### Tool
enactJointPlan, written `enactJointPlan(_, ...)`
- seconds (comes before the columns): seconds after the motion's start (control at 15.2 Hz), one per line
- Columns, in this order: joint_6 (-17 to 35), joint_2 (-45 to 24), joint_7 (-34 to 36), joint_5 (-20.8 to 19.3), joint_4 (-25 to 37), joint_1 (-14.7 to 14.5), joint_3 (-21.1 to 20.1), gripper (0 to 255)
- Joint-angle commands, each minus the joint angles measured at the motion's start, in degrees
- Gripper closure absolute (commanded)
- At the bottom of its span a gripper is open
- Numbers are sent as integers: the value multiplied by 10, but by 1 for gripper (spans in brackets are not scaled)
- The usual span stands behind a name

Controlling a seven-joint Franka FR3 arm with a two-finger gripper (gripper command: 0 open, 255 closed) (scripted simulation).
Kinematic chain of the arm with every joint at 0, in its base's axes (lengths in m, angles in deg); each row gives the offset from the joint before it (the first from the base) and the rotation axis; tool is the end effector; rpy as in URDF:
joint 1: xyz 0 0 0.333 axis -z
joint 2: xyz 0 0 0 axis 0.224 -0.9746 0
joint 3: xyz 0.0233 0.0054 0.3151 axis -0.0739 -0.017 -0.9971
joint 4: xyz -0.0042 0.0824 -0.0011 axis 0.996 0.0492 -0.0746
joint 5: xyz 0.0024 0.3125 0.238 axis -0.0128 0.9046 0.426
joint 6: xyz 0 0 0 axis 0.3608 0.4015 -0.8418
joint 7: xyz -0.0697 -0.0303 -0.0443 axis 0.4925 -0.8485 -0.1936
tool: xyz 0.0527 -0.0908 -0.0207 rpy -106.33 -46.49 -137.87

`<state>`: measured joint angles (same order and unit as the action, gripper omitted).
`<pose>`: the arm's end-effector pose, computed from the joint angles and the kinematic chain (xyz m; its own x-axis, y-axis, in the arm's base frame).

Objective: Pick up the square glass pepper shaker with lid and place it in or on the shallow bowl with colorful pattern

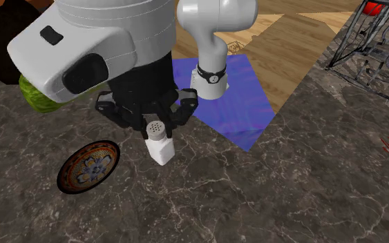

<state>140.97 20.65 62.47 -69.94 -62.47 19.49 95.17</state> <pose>0.4299 -0.1876 0.4924 0.9985 -0.0518 -0.0197 -0.0513 -0.9984 0.0222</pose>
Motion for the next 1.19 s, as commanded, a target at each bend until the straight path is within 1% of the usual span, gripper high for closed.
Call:
enactJointPlan(0.0, -7, -9, -29, -3, 18, 10, 18, 255)
enactJointPlan(0.46, -24, -66, -135, 3, 96, 44, 83, 255)
enactJointPlan(0.73, -37, -113, -198, 20, 156, 64, 118, 255)
enactJointPlan(0.86, -46, -145, -236, 35, 195, 78, 138, 255)
enactJointPlan(1.12, -16, -149, -237, 36, 168, 79, 138, 255)
